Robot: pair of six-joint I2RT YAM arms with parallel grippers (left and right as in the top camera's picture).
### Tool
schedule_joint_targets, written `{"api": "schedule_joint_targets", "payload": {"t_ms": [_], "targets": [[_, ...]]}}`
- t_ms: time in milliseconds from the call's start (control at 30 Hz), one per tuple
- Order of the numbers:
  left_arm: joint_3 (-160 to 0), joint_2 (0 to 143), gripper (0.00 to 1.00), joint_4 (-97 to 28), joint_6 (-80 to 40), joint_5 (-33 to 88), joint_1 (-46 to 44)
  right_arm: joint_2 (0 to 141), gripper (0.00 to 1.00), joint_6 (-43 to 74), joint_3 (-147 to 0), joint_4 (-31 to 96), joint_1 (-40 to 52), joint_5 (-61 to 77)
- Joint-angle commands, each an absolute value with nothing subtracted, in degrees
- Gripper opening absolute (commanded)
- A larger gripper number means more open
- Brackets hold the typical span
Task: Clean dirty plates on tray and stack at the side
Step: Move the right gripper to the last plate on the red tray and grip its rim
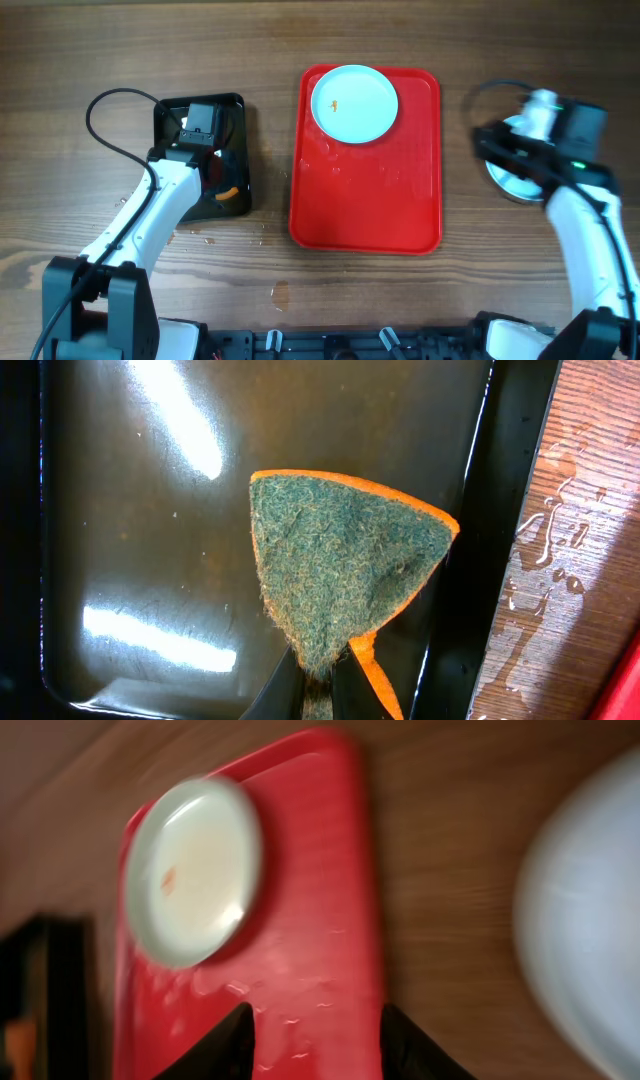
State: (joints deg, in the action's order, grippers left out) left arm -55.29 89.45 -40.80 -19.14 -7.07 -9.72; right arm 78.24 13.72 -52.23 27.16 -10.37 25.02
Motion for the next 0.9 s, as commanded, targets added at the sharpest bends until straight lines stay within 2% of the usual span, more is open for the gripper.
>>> {"api": "schedule_joint_targets", "payload": {"t_ms": [0, 67, 200, 400, 700, 733, 767, 867], "targets": [[-55.4, 89.3, 0.04, -38.9, -14.7, -6.0, -9.4, 77.3, 0.42, 8.4, -53.8, 24.8, 2.8, 20.0], [-55.4, 89.3, 0.04, -37.4, -13.2, -7.0, -9.4, 78.3, 0.43, 6.4, -53.8, 20.8, 9.3, 12.8], [-53.2, 90.1, 0.04, -32.8, -13.3, -9.8, -9.3, 82.3, 0.44, 4.9, -53.8, 13.4, 15.4, 3.9], [-47.8, 94.7, 0.04, -23.4, -13.3, -9.3, -9.4, 94.0, 0.44, 1.3, -53.8, 0.7, 15.8, 2.3], [-47.8, 97.1, 0.04, -24.0, -13.2, -7.9, -9.4, 108.7, 0.43, 1.4, -53.8, -12.1, 15.8, -0.1], [-47.8, 97.1, 0.04, -24.0, -13.3, -7.9, -9.4, 110.1, 0.38, 2.2, -53.8, -12.6, 15.8, 0.0], [-47.8, 97.1, 0.04, -23.9, -13.3, -7.9, -9.4, 110.8, 0.28, 2.9, -53.8, -12.0, 15.9, 0.0], [-47.8, 97.1, 0.04, -23.9, -13.3, -7.9, -9.4, 110.9, 0.10, 4.5, -53.8, -6.9, 16.1, 3.1]]}}
